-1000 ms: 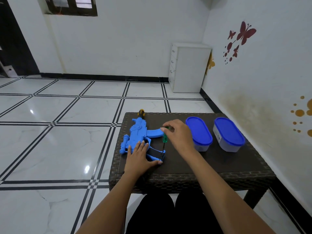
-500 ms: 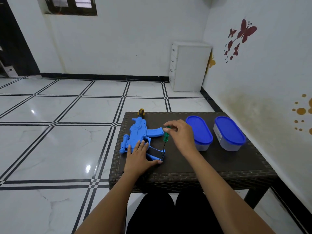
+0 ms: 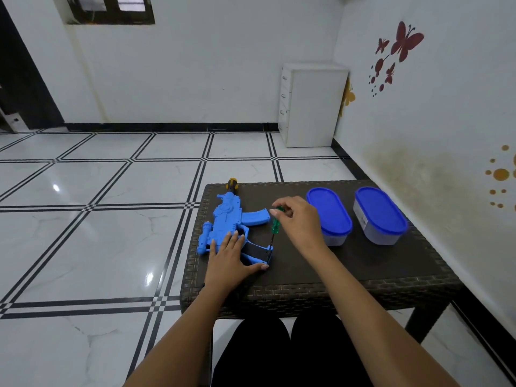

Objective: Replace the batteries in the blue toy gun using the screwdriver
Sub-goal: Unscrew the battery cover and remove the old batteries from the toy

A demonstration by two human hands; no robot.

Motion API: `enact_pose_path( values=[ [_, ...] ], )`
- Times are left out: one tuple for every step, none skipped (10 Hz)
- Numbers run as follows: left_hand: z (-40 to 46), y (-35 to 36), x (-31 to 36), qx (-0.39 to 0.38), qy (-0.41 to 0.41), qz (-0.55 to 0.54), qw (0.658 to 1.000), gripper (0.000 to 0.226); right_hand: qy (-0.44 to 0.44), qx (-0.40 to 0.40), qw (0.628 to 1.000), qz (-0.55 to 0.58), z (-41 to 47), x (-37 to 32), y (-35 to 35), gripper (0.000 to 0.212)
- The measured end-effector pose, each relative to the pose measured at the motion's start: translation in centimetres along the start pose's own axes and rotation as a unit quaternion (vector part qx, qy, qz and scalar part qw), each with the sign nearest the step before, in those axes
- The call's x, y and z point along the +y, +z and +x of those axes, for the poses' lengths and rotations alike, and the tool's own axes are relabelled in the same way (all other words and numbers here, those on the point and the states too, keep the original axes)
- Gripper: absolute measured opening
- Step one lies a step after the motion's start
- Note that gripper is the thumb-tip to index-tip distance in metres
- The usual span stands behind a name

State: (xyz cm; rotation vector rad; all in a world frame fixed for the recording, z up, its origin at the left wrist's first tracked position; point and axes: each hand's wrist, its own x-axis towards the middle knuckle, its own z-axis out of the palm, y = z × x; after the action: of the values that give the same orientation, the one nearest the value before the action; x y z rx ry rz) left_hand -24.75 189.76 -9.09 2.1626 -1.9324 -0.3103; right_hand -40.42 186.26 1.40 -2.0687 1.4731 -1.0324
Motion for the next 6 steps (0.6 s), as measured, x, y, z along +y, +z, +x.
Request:
enact_pose_path(
  values=[
    [-0.05,0.03,0.02,0.004,0.0,-0.005,1.0,0.099,0.001,-0.025,1.0,0.001,0.11,-0.11,-0.26,0.033],
    [-0.02,0.01,-0.04,0.002,0.001,-0.005,1.0,0.099,-0.001,-0.03,1.0,0.006,0.03,-0.06,-0.25,0.03],
    [-0.04,-0.01,-0.02,0.001,0.0,-0.003,1.0,0.099,-0.008,0.004,1.0,0.018,-0.28,0.02,0.01,0.024],
    [-0.02,-0.03,0.01,-0.003,0.0,-0.004,1.0,0.1,-0.002,0.019,1.0,0.017,-0.35,0.02,0.06,0.024],
    [0.01,0.01,-0.05,-0.001,0.0,-0.003,1.0,0.1,-0.003,-0.002,1.0,0.007,-0.21,-0.15,-0.05,0.032],
    [0.05,0.08,-0.09,-0.003,0.001,0.0,1.0,0.099,0.007,-0.019,1.0,0.005,-0.1,-0.17,-0.03,0.034]
  ],
)
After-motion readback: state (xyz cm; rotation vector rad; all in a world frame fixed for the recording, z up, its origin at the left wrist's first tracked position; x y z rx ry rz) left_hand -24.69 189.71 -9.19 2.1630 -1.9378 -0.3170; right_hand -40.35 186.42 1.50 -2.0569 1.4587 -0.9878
